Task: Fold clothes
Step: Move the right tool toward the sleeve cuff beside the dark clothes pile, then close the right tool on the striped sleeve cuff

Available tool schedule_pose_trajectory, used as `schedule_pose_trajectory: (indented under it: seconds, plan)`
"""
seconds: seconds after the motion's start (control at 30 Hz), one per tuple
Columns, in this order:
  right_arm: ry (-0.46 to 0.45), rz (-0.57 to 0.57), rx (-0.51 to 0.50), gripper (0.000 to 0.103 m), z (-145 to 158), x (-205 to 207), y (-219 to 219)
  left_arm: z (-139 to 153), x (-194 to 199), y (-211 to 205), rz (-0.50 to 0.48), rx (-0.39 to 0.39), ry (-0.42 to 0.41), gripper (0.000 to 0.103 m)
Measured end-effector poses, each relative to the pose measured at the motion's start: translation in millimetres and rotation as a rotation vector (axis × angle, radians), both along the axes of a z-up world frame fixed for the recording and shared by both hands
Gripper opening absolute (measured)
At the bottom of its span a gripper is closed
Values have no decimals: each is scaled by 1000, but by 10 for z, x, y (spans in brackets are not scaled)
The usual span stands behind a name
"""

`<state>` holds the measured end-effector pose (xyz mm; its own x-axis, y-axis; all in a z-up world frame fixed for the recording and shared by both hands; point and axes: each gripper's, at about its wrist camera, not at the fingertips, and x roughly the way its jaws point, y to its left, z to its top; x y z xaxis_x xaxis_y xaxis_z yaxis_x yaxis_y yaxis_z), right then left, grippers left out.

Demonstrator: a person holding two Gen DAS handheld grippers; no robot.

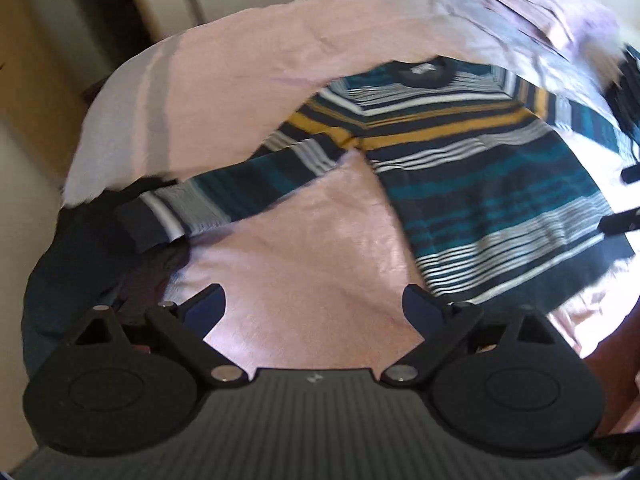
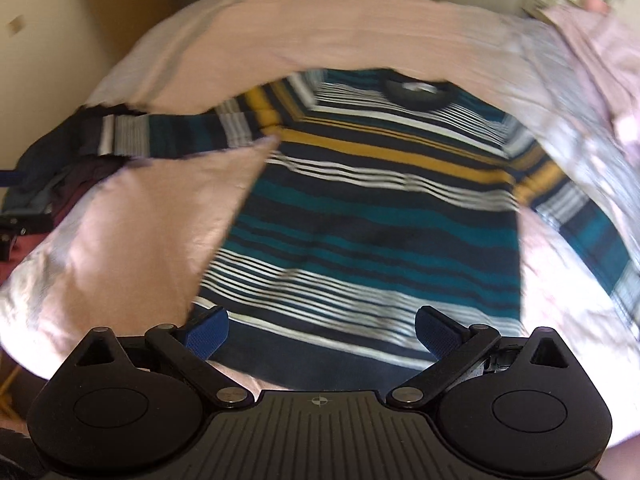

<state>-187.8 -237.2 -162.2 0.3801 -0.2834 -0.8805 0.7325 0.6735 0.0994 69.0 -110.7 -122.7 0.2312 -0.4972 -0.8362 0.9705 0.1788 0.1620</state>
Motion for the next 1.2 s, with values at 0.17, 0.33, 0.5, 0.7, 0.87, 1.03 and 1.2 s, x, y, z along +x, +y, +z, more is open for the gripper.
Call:
schedule_pose_trajectory:
  seconds: [0.17,0.33,0.5,0.7,0.87,1.03,1.2]
  plan:
    - [-106,123,52,102,-32,559,-30,2,469,107,59,-16,-37,93]
    - [-134,253,-35,102,-7,1403,53,-137,1157,-11,22,12,-113,93]
    - [-176,371,-113,77,-121,2424,187,-317,1809,-133,-119,33,-240,93]
    - [-118,567,-210,61,-750,3687,339,-718,2418,-195,-237,46,-310,93]
    - [-15,723,-367,50,-1380,4305,473,-1003,2688,-187,-160,10,-254,93]
    - [47,837,-503,50,-1807,4668,521,-1175,2784,-167,-90,-9,-178,93]
    - [12,858,-520,17,-1736,4700,472,-1207,2762,-155,-69,-8,-147,93]
